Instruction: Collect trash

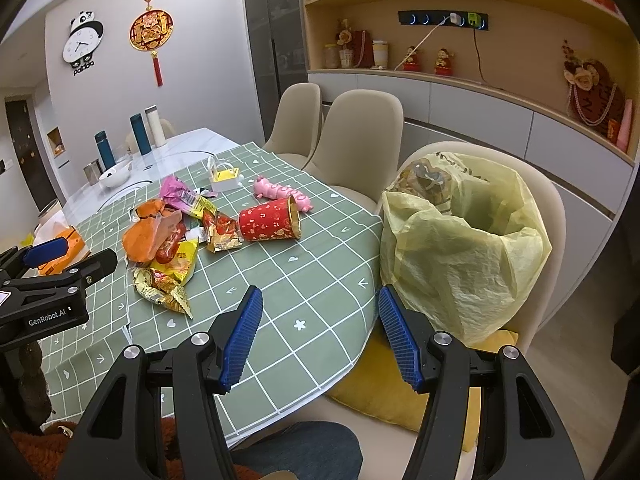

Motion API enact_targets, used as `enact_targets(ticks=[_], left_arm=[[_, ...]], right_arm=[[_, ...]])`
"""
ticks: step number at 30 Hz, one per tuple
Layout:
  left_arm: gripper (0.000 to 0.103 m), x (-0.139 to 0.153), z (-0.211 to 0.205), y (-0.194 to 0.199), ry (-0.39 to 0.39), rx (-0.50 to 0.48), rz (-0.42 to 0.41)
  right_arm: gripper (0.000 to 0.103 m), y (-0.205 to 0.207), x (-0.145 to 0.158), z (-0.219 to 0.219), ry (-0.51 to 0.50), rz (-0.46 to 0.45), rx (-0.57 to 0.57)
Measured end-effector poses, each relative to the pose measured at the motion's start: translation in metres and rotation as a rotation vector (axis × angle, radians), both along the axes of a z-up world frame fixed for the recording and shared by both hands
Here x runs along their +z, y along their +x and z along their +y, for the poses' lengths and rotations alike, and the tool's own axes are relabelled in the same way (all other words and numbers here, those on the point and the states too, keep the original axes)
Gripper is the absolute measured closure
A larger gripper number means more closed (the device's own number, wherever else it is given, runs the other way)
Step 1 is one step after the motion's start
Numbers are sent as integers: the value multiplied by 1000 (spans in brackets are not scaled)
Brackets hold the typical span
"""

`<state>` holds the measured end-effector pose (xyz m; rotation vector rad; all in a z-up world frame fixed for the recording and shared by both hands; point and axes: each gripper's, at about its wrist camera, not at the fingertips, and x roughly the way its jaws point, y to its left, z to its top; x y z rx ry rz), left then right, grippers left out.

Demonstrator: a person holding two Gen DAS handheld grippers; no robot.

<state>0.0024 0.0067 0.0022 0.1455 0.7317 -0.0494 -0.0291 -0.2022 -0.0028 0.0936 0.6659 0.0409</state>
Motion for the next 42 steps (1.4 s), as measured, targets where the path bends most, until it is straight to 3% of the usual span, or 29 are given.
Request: enact_targets(ticks=[42], left_arm=[[15,-1,3,0,-10,12,8]], right_arm=[[46,1,1,-3,-2,1,-9]])
